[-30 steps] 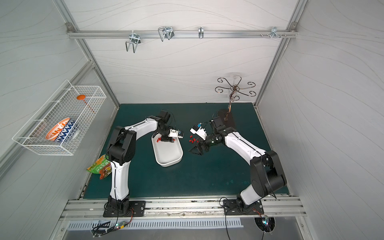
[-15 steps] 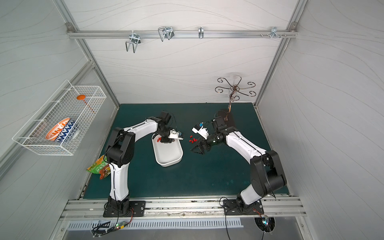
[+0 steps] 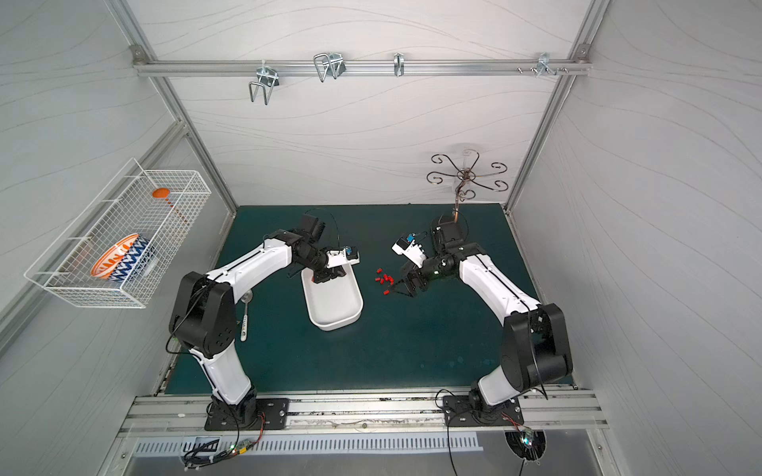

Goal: Take the screw protection sleeves out of the storage box
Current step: Pick up the screw protection sleeve from the storage box, then place the screw protection sleeve at the center of the board.

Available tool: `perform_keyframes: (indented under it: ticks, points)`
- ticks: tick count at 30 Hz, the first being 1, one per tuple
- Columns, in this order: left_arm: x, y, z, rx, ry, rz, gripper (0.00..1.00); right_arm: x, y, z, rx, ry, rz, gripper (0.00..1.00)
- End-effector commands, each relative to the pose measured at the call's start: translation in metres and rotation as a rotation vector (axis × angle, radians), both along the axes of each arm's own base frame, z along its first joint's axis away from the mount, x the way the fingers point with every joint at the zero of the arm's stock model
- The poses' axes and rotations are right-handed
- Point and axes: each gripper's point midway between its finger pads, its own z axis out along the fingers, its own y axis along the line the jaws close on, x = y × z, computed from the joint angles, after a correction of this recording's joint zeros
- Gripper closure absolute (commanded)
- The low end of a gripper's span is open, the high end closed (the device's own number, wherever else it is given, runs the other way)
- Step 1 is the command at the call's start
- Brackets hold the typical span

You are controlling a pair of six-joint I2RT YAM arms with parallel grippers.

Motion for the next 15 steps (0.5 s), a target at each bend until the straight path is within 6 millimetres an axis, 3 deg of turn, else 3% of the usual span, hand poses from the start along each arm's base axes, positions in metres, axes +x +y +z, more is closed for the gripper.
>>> perform_keyframes:
  ticks: [1,8,15]
  points:
    - [-0.013,-0.01,0.025,-0.101,0.08,0.057,1.0,-0.005,-0.005,0.002,0.017,0.04,0.011,0.03]
    - [-0.019,-0.041,0.055,-0.163,0.078,0.018,1.0,0.009,-0.026,0.006,0.027,-0.005,-0.097,0.03]
    - [-0.006,-0.093,0.025,-0.115,0.097,-0.045,1.0,0.031,-0.071,0.022,0.081,-0.003,-0.273,0.02]
